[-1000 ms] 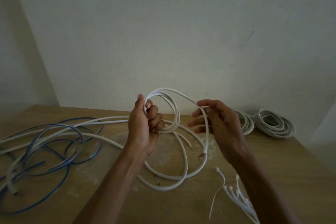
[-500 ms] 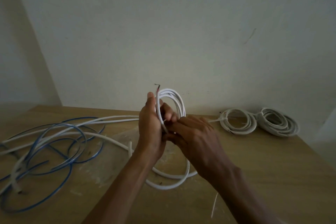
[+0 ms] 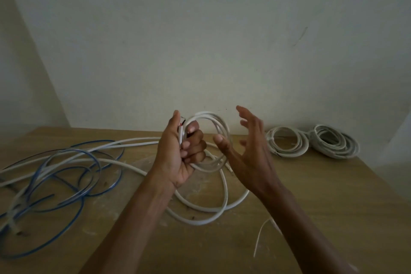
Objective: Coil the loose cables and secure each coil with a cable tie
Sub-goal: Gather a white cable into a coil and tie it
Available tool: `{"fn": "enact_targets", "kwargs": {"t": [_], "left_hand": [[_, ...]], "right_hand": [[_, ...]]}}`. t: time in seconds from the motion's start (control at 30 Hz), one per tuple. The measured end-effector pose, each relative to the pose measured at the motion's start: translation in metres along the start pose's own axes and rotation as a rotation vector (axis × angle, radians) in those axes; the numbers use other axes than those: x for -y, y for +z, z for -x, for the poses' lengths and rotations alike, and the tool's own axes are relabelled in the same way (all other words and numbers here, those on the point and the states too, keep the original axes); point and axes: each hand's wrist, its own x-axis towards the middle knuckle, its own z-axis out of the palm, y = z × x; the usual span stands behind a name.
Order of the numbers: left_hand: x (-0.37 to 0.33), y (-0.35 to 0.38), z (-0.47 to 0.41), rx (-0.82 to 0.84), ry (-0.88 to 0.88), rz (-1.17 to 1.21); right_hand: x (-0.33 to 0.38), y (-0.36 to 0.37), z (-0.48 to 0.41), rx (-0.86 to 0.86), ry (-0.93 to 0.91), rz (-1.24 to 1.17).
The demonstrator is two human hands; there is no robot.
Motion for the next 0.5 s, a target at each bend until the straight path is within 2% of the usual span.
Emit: {"fn": "enact_targets", "kwargs": {"t": [0.07,0.1,0.2,0.3,0.4,0.5], "left_hand": [[0.005,0.001,0.0,0.013,-0.079,-0.001],[0.01,0.002,-0.001,-0.017,-0.093,-0.022],[0.022,0.005,-0.005,-0.223,-0.057,-0.093],[0.026,0.002,-0.007,-0.398,0.025,-0.153],[0.022,-0.001,-0.007,-0.44,0.111,-0.202],[0.022,-0.004,-0.009,-0.416,0.195,-0.555]], "right_hand": [[0.002,0.002,0.001,0.106,0.109,-0.211],[0.003,0.002,0.0,0.084,0.1,-0.239],[0.006,0.005,0.001,-0.054,-0.043,-0.108],[0.015,0.011,0.005,-0.075,-0.181,0.029],[0.012,0.014,0.006,-0.058,-0.156,0.068],[0.007,0.006,0.004,0.021,-0.156,0.067]]}}
